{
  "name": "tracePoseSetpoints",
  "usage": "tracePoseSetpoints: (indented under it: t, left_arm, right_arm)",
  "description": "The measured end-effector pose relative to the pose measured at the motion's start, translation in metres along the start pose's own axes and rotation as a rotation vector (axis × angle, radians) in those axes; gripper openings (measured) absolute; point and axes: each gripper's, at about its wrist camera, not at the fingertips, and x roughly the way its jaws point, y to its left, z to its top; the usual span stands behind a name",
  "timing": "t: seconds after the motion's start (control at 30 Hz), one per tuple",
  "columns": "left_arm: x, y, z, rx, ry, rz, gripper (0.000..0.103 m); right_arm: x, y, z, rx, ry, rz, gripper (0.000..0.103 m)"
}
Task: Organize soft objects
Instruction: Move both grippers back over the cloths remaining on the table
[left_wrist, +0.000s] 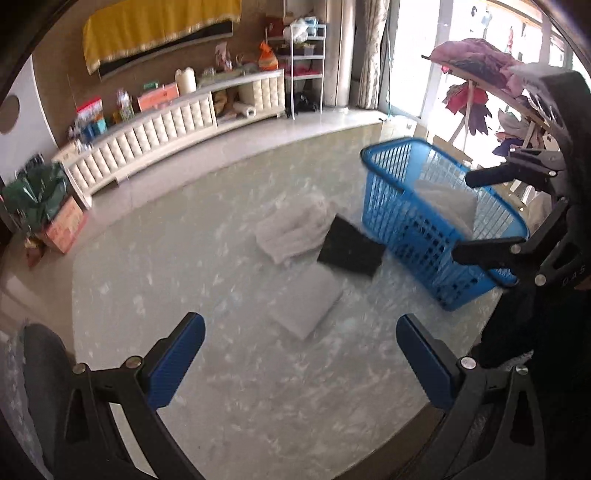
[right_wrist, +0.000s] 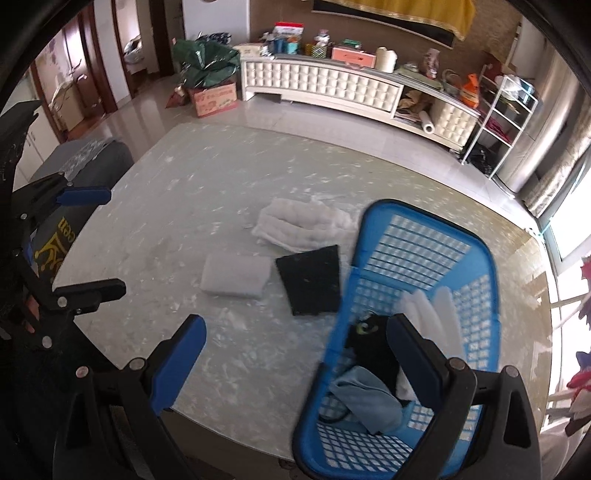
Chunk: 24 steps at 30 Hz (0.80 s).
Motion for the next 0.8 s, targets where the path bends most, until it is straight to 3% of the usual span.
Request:
tracePoseSetpoints:
  t: [0.3,0.53,0.8]
  left_arm:
    - [0.023,0.04,-0.018,-0.069,0.046,0.019,0.103]
    - [0.046,0.058,-0.032,-0.068,0.079,0.04,0.103]
    - [0.061,0.055,-0.031,-0.06,0.099,-0.024,0.103]
  right_arm:
    - [0.038,0.031,0.025,-0.055,0.052,0.011,0.098]
    - [0.079,0.047,0.033,-0.06,0.109,0.021,0.098]
    - [0.107,0.044,0.034,-0.053,0.154,0.021,0.096]
